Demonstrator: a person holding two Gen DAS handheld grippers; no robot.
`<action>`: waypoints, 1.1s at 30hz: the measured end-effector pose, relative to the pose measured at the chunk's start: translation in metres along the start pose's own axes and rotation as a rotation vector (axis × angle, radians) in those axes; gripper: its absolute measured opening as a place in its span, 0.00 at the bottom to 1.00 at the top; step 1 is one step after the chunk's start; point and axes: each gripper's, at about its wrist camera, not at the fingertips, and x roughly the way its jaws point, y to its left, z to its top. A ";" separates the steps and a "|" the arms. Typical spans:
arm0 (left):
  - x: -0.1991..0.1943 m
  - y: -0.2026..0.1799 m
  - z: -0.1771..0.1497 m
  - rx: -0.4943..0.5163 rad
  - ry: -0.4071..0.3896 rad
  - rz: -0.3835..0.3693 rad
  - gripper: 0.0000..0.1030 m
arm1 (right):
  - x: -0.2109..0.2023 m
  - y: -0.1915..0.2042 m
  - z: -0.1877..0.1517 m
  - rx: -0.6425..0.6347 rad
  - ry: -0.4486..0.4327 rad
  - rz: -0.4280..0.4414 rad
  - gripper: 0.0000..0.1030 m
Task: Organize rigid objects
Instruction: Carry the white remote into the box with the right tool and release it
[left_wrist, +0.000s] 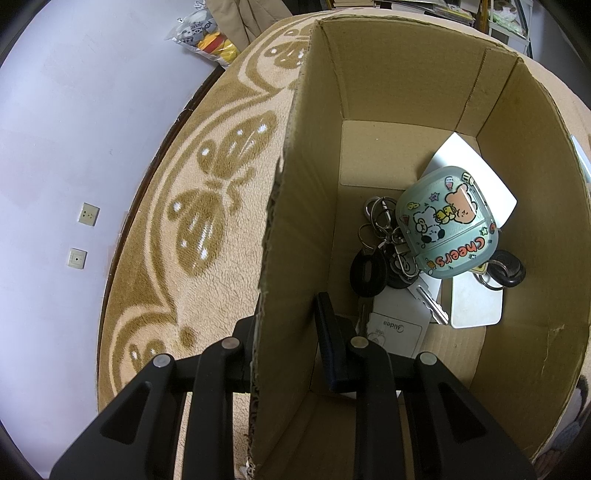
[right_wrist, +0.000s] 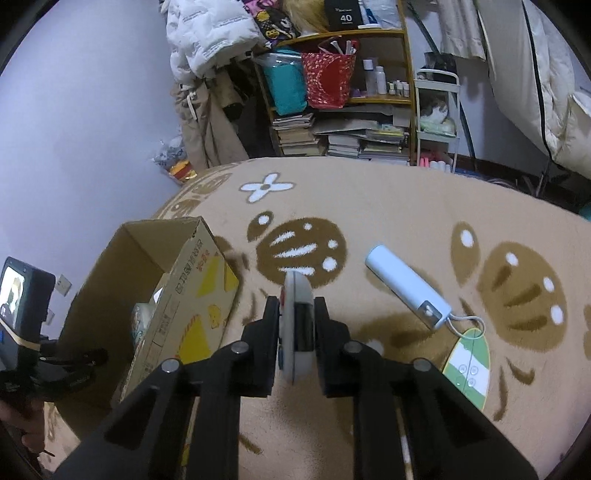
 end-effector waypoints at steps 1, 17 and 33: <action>0.000 0.000 0.000 0.000 0.000 0.000 0.23 | 0.000 0.001 0.000 0.000 -0.001 0.003 0.18; -0.001 0.000 0.000 0.000 -0.001 -0.002 0.22 | -0.044 0.050 0.048 -0.077 -0.159 0.113 0.18; 0.001 0.002 0.002 -0.004 0.000 -0.007 0.22 | -0.003 0.108 0.040 -0.180 -0.118 0.179 0.18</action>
